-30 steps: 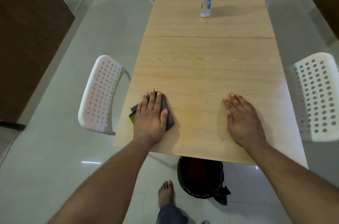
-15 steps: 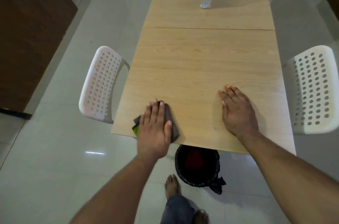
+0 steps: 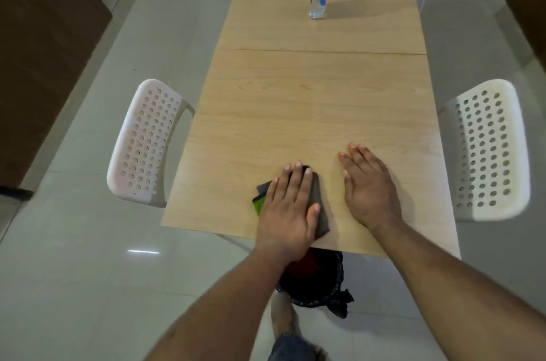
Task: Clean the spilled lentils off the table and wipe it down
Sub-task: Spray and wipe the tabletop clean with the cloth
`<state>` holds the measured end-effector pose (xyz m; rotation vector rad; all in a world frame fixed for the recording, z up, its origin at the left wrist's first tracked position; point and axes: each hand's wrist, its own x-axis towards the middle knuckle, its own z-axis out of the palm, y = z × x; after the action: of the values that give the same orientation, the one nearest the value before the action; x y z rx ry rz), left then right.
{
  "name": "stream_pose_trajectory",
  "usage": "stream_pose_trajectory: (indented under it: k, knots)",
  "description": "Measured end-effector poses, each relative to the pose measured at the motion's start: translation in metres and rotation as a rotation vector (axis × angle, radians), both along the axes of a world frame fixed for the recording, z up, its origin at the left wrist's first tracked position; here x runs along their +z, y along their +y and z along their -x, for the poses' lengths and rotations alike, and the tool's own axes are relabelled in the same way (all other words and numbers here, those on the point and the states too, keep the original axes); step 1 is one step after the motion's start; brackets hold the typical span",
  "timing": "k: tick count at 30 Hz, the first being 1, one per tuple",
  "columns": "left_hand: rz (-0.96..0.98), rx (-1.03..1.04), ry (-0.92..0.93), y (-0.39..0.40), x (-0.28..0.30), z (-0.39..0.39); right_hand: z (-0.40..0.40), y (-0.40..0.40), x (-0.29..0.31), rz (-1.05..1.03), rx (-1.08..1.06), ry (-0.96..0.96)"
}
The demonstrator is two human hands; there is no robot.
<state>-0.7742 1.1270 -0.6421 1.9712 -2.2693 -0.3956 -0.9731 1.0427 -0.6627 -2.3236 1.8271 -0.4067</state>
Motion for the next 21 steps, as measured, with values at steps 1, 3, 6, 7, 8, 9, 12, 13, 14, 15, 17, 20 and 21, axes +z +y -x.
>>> stream_pose_trajectory:
  k: [1,3,6,7,8,9,12,13,14,15,17,20,21]
  knots:
    - [-0.010,0.005,-0.012,-0.007,0.001,-0.012,0.000,-0.002,0.002,-0.005,-0.006,-0.001]
    - [-0.011,0.072,-0.039,-0.027,0.001,-0.037,-0.001,0.000,0.004,-0.009,-0.006,-0.007]
    - [0.004,0.159,-0.061,-0.082,0.003,-0.061,0.001,0.000,0.004,0.008,-0.020,-0.041]
    - [-0.002,0.173,-0.061,-0.107,0.003,-0.063,0.003,-0.004,0.003,0.016,-0.027,-0.051]
    - [0.000,0.188,-0.060,-0.127,0.003,-0.065,0.003,-0.007,0.005,0.031,-0.028,-0.050]
    - [0.003,0.197,-0.060,-0.152,0.003,-0.062,0.006,-0.019,0.005,0.049,-0.020,-0.035]
    - [0.011,0.221,-0.061,-0.219,0.006,-0.043,0.006,-0.075,0.007,0.054,-0.044,0.026]
    - [0.011,0.216,-0.057,-0.231,0.007,-0.032,0.004,-0.088,0.008,0.051,-0.062,0.042]
    - [0.024,0.197,-0.060,-0.243,0.007,-0.021,0.002,-0.098,0.007,0.048,-0.077,0.050]
    - [0.033,0.172,-0.051,-0.250,0.006,-0.008,0.000,-0.105,0.004,0.054,-0.089,0.054]
    - [0.024,0.083,-0.012,-0.242,0.007,0.014,0.000,-0.105,0.001,0.059,-0.119,0.037]
    - [0.031,-0.133,-0.015,-0.182,0.005,0.014,0.003,-0.096,0.000,0.058,-0.163,0.005]
    - [0.022,-0.187,-0.004,-0.174,0.011,0.000,0.002,-0.104,0.007,0.050,-0.172,0.017]
